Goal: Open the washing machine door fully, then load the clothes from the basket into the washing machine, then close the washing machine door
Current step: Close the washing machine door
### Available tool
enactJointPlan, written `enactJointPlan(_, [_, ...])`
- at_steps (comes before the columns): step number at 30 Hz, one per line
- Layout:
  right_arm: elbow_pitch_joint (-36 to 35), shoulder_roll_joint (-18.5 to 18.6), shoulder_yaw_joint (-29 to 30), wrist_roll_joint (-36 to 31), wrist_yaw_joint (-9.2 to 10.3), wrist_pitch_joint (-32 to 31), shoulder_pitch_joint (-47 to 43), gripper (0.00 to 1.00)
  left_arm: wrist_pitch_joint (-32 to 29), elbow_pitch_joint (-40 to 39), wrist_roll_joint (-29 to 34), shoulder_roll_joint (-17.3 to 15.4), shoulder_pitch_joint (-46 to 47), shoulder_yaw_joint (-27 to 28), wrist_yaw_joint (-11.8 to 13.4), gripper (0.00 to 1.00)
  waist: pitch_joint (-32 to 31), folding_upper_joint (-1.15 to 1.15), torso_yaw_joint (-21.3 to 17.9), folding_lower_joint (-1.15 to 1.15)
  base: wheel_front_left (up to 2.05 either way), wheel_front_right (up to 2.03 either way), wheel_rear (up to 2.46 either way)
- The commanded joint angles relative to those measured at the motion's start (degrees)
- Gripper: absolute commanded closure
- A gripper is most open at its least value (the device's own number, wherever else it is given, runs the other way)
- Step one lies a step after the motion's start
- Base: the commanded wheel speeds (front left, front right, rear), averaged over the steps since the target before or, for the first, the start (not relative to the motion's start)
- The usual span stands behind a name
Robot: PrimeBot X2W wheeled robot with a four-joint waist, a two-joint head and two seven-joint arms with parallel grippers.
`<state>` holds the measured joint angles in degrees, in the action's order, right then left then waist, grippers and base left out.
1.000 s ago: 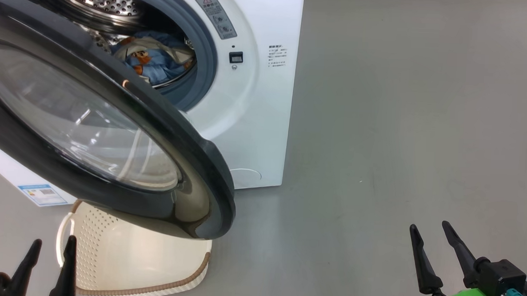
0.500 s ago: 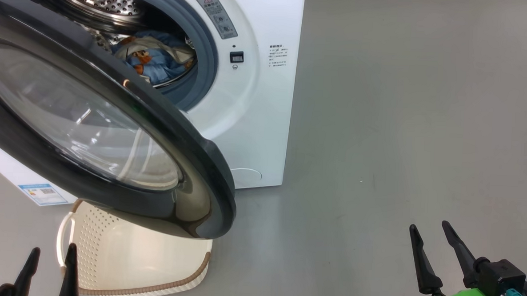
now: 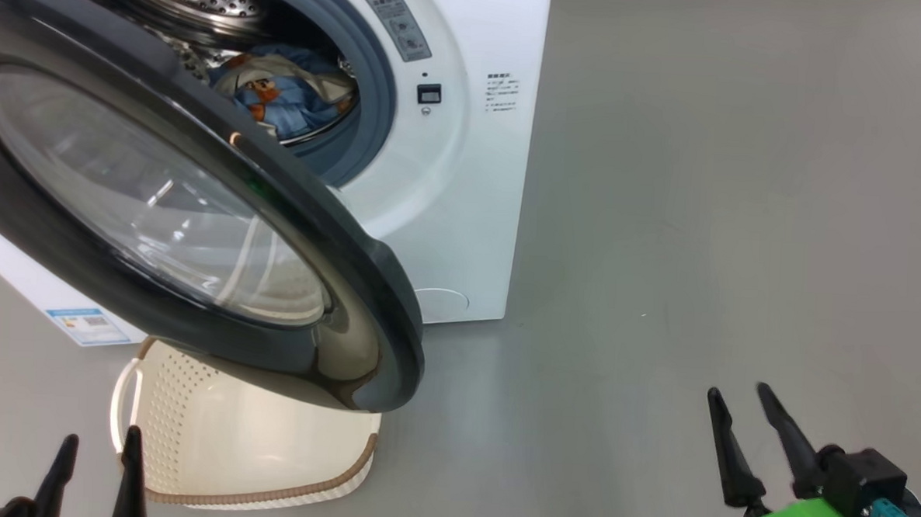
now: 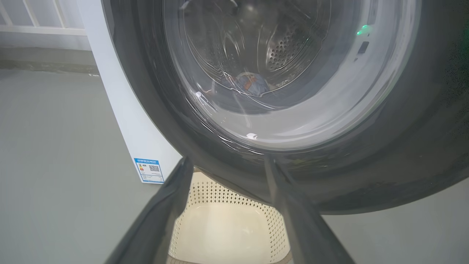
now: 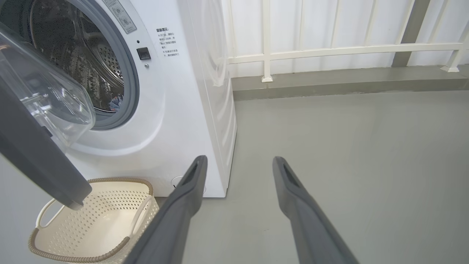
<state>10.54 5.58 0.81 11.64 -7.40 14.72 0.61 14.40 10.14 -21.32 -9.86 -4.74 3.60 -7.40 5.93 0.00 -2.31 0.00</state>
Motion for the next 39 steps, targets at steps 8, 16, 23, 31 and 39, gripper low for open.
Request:
enactJointPlan(8, [-5.1,-1.7,-5.0,3.5,-0.09,0.3,10.3,1.00,0.6,-1.4,-0.2,0.3,2.0,1.5,-0.1,0.00,-0.1,0.00,2.2,0.00,0.00,0.00,0.00])
enactJointPlan(16, [-16.2,-2.6,-10.8,7.2,-0.09,0.3,18.8,1.00,0.6,-4.2,0.2,1.4,2.5,1.8,-0.1,0.00,-0.6,0.00,4.5,0.00,0.00,0.00,0.00])
enactJointPlan(23, [-21.1,-2.7,-24.1,12.1,-0.09,0.3,22.7,1.00,0.6,-5.3,0.9,2.5,2.1,0.9,-0.1,0.00,-1.3,0.00,7.0,0.00,0.00,0.00,0.00])
enactJointPlan(31, [-11.7,-2.7,-41.6,16.7,-0.09,0.3,22.9,1.00,0.6,-5.6,0.7,3.6,1.2,0.1,-0.1,0.00,-1.1,0.00,9.8,0.00,0.00,0.00,0.00])
enactJointPlan(39, [2.4,-2.5,-50.8,17.7,-0.09,0.3,22.0,1.00,0.6,-5.2,0.2,4.2,1.7,-0.1,-0.1,0.00,0.5,0.00,11.8,0.00,0.00,0.00,0.00])
